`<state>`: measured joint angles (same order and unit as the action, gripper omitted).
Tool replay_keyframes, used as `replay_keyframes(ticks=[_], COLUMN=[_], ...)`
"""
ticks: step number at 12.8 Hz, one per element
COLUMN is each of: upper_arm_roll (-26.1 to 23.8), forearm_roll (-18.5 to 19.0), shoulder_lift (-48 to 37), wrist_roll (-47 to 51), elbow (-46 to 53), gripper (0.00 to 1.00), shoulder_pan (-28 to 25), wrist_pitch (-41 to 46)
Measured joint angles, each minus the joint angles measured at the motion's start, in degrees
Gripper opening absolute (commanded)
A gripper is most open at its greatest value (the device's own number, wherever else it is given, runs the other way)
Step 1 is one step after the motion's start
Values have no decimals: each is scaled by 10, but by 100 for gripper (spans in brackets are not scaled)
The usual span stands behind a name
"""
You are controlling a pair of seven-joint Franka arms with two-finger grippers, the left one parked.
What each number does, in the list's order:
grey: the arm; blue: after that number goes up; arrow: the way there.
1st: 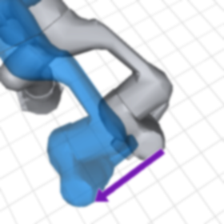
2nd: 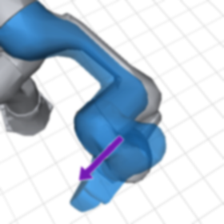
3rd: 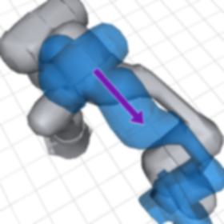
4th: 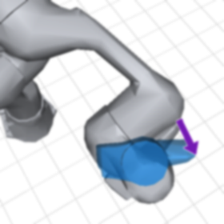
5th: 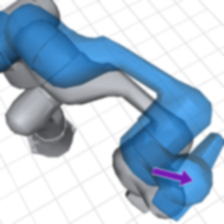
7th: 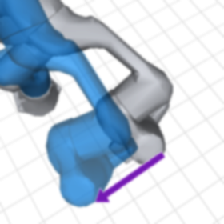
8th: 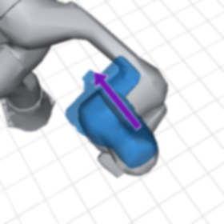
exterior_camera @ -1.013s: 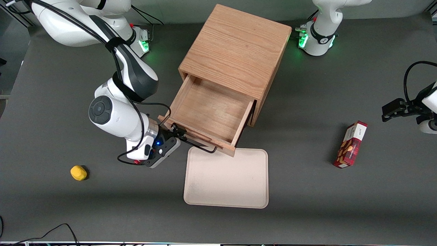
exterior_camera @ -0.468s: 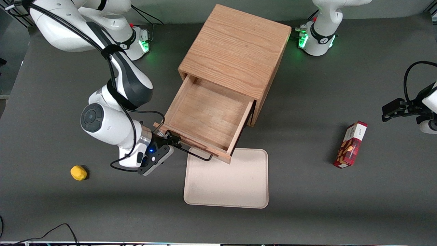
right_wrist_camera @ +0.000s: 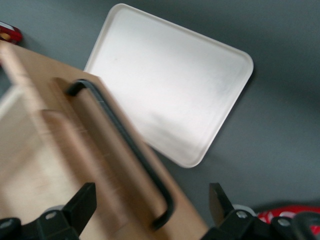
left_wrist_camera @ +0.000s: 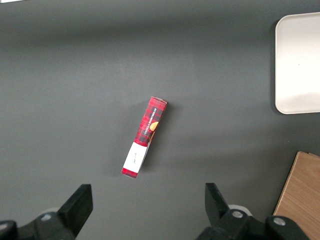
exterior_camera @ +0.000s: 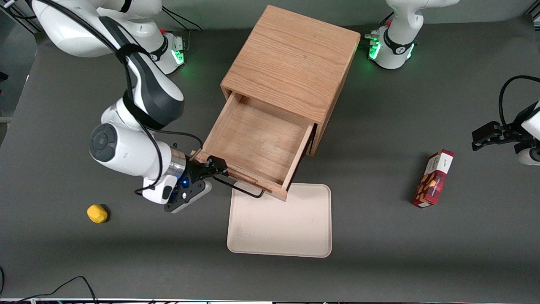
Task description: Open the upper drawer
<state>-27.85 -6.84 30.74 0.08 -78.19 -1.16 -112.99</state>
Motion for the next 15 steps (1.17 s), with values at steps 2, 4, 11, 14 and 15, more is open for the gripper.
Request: replay_keyframes(ticks=[2,4,11,14,15], upper_arm_roll=[6,49,277,348,361], forearm_roll=[-3,11,51,42,35], shoulder_lift=[-30,-83,-227,-251,-255], wrist_roll=[11,12,10,9,9], elbow=[24,43,38,16,8], gripper=[100,100,100,100,100], shoulder_pan=[6,13,25,26,28], wrist_pitch=[73,153,309,295,287])
